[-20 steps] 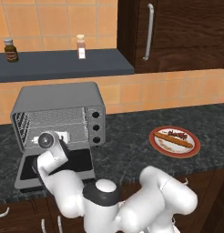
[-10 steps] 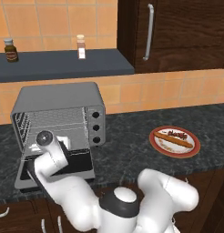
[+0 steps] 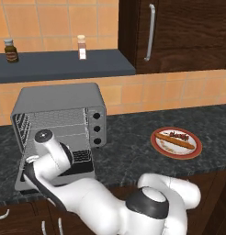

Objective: Pick up the kebab skewer and baguette bread, and place them inside the toaster oven. Close the toaster oven door and start by setting the timer.

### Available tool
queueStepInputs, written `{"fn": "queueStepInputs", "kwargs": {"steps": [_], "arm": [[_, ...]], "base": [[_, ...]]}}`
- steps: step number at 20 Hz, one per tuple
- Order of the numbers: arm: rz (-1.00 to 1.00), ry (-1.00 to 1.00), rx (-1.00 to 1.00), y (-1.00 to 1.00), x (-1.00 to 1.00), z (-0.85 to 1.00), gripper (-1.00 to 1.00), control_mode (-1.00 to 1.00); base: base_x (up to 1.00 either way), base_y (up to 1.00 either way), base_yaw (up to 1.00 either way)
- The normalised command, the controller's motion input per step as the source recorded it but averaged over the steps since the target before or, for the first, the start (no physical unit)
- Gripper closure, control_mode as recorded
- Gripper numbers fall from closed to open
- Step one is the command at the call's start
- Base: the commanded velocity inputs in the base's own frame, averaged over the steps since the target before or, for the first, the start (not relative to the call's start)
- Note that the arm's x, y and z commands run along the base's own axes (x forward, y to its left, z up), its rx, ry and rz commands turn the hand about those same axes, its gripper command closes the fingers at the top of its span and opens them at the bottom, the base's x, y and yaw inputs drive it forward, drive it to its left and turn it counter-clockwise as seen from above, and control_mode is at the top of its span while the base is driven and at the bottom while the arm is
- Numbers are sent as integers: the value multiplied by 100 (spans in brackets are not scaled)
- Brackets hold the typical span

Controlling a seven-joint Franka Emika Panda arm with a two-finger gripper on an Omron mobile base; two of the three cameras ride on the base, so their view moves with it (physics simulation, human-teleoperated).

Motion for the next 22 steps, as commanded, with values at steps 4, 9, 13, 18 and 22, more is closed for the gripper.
{"fn": "queueStepInputs", "kwargs": {"steps": [4, 9, 13, 18, 22], "arm": [[4, 8, 6, -29, -34, 75, -100, -100], [-1, 0, 10, -97, -28, 72, -100, -100], [-4, 0, 7, -100, -8, 28, -100, -100], [0, 0, 0, -100, -25, 0, -100, -100], [4, 11, -3, -100, -1, 0, -100, -100]], "base": [[0, 0, 0], [0, 0, 0], [0, 0, 0], [0, 0, 0], [0, 0, 0]]}}
